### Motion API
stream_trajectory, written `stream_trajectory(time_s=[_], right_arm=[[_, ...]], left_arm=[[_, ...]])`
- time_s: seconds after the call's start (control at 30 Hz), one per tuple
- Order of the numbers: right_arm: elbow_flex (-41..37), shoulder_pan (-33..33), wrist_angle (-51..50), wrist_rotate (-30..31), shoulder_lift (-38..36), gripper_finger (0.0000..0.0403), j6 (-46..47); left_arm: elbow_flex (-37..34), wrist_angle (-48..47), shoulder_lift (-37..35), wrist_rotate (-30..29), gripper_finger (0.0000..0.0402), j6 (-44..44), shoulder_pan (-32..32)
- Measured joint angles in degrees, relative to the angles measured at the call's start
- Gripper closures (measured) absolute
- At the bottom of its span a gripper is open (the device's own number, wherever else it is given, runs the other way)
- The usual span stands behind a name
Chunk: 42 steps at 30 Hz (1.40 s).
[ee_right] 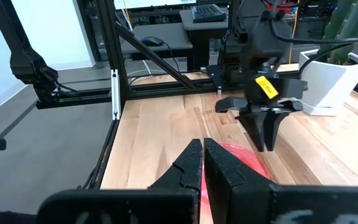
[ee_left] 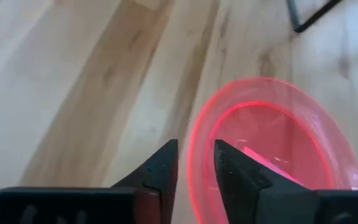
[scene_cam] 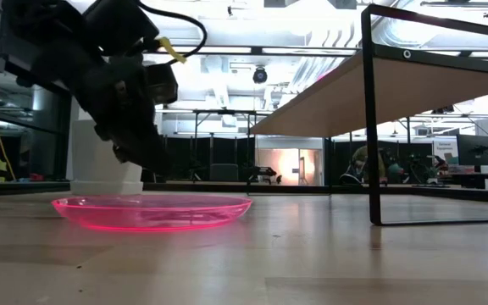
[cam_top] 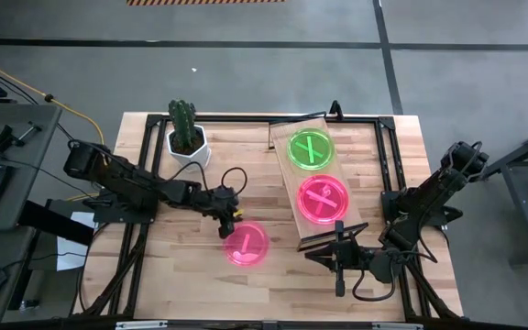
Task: Place and stack plates onto a shelf
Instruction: Stack the pink plate on top of the other pink plate on the shelf
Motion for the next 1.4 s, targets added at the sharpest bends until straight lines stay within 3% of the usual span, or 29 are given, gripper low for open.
stream_trajectory(time_s=[0.27, 0.63, 1.07, 1.23, 1.4], right_arm=[[0.00, 0.00, 0.00, 0.02, 0.00, 0.0403, -0.01], [0.02, 0.00, -0.59, 0.26, 0.00, 0.0403, -0.02], [0.02, 0.00, -0.74, 0.28, -0.01, 0.0403, 0.15], [0.02, 0.00, -0.73, 0.28, -0.01, 0.0403, 0.04], [0.02, 0.00, -0.73, 0.28, 0.00, 0.0403, 0.02]], left_arm=[[0.00, 1.73, 0.86, -0.05, 0.0279, -1.15, -2.51], [2.33, 2.55, 8.99, 2.74, 0.0279, -0.98, -1.67], [3.17, 2.85, 9.42, 4.29, 0.0279, -0.93, -1.67], [3.17, 2.96, 9.42, 4.26, 0.0291, -0.95, -1.67], [3.17, 2.95, 9.42, 5.03, 0.0330, -0.95, -1.67]])
